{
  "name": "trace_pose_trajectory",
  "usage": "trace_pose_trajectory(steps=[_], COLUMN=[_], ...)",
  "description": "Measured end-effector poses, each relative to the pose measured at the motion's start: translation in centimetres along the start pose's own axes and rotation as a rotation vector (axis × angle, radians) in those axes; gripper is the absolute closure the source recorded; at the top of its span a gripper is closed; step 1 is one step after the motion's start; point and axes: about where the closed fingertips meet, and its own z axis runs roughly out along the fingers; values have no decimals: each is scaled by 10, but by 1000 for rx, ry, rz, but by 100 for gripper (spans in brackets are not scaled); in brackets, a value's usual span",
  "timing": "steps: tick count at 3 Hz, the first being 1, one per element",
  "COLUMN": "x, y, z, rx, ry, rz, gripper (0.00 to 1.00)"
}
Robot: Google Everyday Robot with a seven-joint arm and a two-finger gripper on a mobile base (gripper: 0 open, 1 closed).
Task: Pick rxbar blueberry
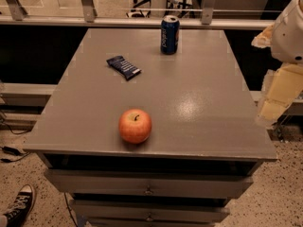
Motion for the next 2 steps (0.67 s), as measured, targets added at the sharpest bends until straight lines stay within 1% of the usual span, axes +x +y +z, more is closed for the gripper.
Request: trace_pose_trajectory(steps=[1, 2], x=[0, -14], y=[0, -9], z=[0, 13], rx=[0, -2], ry=[0, -39], rz=[0, -5], gripper=[0, 0])
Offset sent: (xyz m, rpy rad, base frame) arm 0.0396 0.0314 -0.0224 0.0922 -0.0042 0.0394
